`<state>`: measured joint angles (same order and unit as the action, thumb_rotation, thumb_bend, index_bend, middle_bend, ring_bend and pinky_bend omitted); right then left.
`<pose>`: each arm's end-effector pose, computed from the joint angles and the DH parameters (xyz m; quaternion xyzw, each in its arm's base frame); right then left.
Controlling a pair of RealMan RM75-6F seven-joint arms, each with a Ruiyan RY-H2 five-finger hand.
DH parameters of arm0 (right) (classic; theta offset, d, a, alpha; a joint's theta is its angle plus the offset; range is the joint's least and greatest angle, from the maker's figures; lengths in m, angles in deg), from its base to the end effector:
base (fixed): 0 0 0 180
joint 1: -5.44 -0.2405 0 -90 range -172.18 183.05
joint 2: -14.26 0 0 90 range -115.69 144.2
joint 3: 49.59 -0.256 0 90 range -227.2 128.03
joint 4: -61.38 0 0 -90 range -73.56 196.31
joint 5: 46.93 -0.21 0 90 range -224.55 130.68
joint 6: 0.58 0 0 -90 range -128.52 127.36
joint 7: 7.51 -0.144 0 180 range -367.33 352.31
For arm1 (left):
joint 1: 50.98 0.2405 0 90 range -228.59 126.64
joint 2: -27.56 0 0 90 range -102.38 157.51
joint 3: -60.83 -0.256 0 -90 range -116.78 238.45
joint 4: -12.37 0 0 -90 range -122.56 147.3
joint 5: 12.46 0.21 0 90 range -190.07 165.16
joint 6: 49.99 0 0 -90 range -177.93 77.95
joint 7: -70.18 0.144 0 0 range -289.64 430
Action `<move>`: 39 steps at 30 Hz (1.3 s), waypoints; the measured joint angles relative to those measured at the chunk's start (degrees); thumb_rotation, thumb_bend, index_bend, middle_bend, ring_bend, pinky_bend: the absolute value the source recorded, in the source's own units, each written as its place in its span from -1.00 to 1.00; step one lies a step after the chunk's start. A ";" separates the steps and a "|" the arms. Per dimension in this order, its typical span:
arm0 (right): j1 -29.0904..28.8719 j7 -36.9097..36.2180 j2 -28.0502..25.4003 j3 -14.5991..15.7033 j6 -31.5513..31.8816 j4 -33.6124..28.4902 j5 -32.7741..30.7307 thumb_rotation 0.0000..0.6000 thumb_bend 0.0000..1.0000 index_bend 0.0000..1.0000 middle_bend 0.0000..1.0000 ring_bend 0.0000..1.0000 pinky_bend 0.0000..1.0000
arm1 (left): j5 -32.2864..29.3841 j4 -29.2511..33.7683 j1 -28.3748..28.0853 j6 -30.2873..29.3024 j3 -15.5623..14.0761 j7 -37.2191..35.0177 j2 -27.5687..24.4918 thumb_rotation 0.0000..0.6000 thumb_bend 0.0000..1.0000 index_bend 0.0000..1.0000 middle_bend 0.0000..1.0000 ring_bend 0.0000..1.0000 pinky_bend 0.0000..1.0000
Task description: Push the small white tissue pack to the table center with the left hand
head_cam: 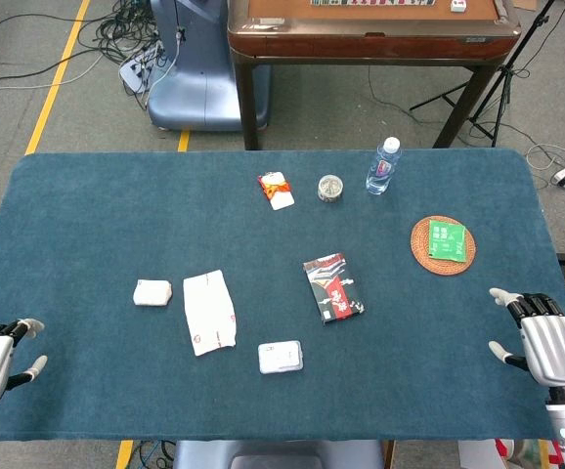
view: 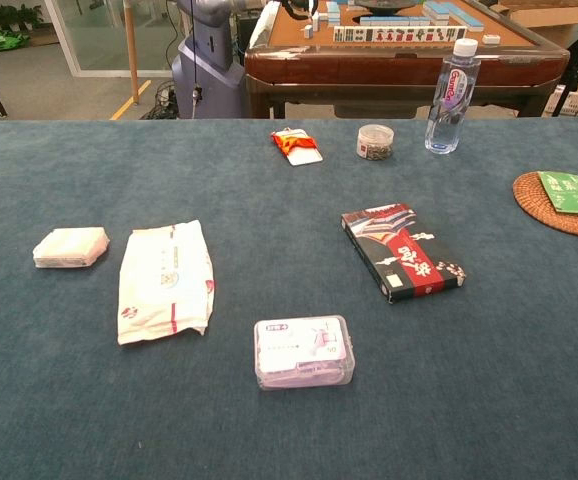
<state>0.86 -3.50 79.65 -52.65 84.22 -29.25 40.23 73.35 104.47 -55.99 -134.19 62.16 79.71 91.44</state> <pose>-0.3132 -0.1805 0.1534 0.6135 -0.3616 0.3686 0.5975 -0.3151 0.1763 0.1554 -0.6338 -0.3454 -0.3250 0.6111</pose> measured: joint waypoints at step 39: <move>2.44 -7.34 -4.20 -1.22 5.49 -1.46 1.12 1.00 -0.88 -0.51 -0.34 -0.48 -0.46 | -7.03 6.50 -16.31 18.97 6.62 12.15 6.75 1.00 -0.93 -0.95 -1.00 -1.00 -0.64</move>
<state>3.30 -10.84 75.45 -53.87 89.71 -30.72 41.35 66.32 110.97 -72.30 -115.22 68.77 91.87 98.19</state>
